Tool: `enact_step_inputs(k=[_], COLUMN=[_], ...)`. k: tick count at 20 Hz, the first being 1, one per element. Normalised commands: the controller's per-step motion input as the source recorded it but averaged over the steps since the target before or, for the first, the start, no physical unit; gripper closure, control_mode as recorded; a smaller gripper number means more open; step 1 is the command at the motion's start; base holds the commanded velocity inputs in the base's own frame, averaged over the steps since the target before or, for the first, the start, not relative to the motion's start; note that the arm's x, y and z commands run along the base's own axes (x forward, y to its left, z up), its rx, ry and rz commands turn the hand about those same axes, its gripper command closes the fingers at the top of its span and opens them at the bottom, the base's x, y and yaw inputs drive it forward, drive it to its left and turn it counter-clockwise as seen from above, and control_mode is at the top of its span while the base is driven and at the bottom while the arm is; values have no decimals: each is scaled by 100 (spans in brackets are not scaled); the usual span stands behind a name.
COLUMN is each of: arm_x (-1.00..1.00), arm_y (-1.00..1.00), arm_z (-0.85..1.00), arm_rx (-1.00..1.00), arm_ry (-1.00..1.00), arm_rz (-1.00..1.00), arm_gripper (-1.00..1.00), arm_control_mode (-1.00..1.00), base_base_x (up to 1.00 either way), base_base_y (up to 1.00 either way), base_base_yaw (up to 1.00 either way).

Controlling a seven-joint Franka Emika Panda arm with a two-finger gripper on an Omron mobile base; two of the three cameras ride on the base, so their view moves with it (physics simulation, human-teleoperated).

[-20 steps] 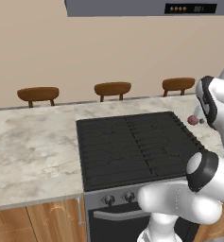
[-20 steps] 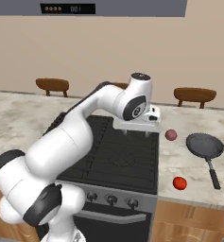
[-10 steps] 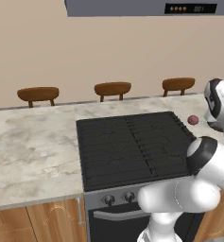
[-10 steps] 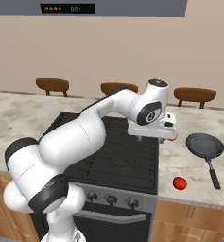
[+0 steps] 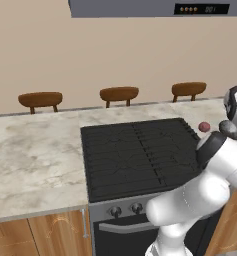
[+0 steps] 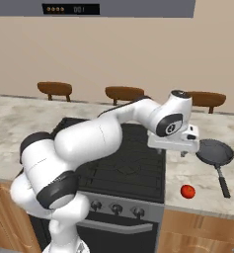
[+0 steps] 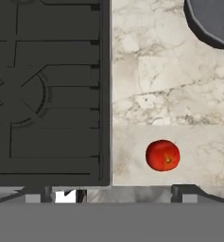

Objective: Place the pan on the front left burner on the stove. Then place the tomato and the onion in the pan and turn on the front left burner.

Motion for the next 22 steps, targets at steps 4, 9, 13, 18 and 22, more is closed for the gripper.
enact_step_inputs(k=[4,9,13,18,22], arm_x=[0,1,0,0,0], arm_y=[-40,-36,-28,-30,-26], arm_z=[-12,-10,-11,-12,-11], arm_rx=[-1,0,-1,-2,-2], arm_ry=[2,2,0,0,0], arm_rz=[-2,-1,0,-1,-2], arm_gripper=[-100,-100,-100,-100,-100], arm_control_mode=[-100,-100,-100,-100,-100], base_base_x=[0,0,0,0,0], base_base_y=[0,0,0,0,0], base_base_yaw=[0,0,0,0,0])
